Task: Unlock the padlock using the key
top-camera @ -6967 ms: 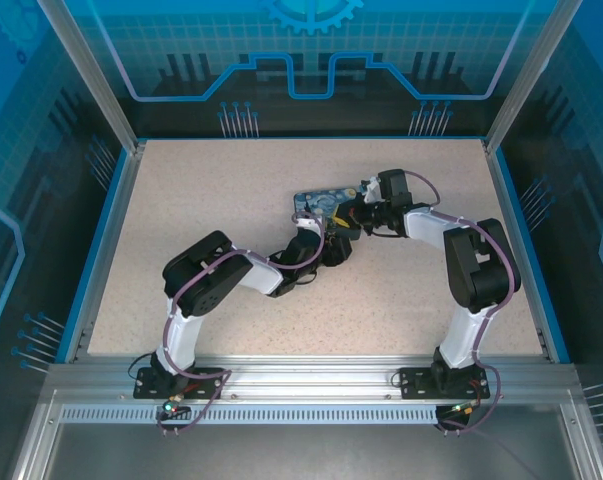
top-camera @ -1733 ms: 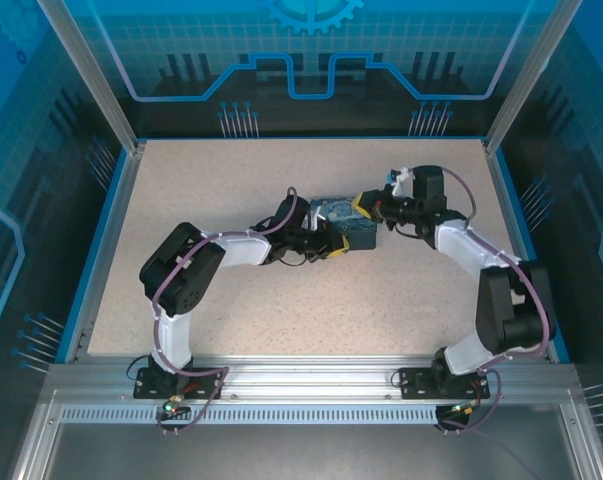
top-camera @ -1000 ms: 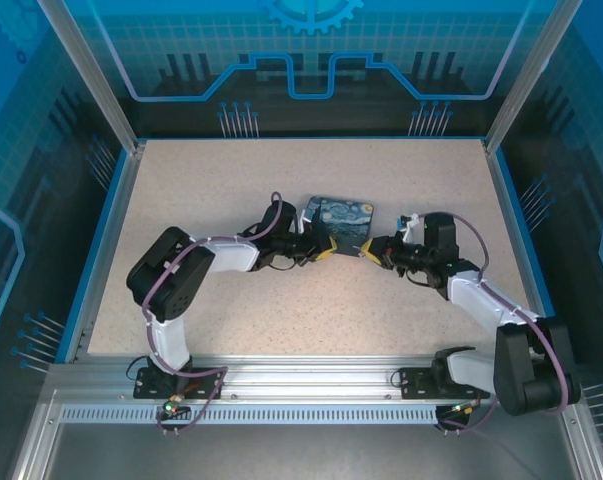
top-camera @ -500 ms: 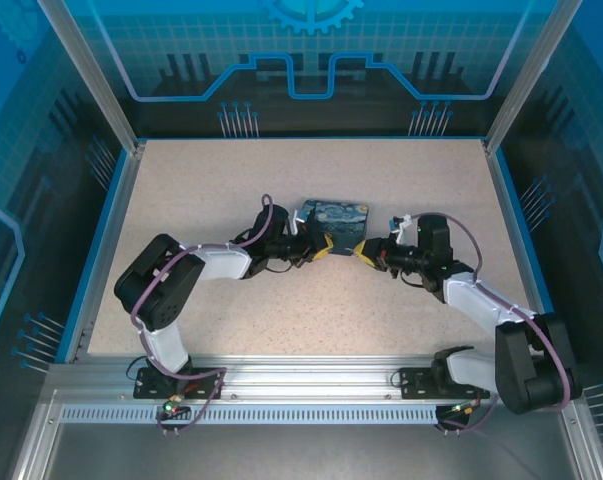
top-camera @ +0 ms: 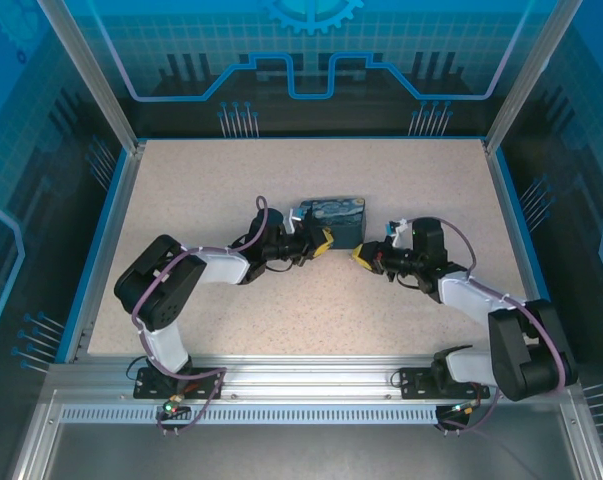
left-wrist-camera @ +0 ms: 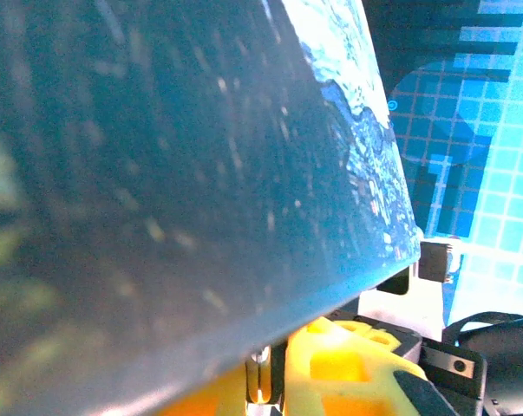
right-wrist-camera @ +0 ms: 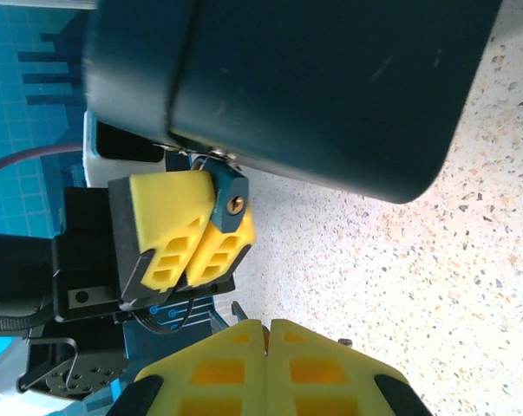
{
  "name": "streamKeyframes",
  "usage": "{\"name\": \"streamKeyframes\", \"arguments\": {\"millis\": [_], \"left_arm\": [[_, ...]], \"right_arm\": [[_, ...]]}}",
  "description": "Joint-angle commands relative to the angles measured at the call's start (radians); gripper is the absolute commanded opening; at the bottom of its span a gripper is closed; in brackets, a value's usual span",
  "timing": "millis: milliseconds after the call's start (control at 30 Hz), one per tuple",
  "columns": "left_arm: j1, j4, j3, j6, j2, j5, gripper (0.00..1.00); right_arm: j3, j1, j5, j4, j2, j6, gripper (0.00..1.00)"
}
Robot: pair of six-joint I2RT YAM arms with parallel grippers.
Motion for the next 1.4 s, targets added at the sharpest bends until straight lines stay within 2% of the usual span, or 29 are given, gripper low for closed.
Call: {"name": "streamKeyframes", "arguments": {"millis": [0,767,1367], "left_arm": [[0.008,0.084,-0.001,-0.036,-0.023,-0.001,0.0],[0.006,0.087,0.005,-0.037,-0.019,-0.001,0.0],[-0.001,0.094,0.01,-0.039,-0.014,-0.003,0.0]], "right_arm": [[0.004,0.022,0.007,0.065,0.023,0.028,0.0],[-0.006,0.073,0.147,0.179,0.065,0.261,0.0],[-0.011,0.096,0.205,0.204,0.079,0.299,0.0]]}}
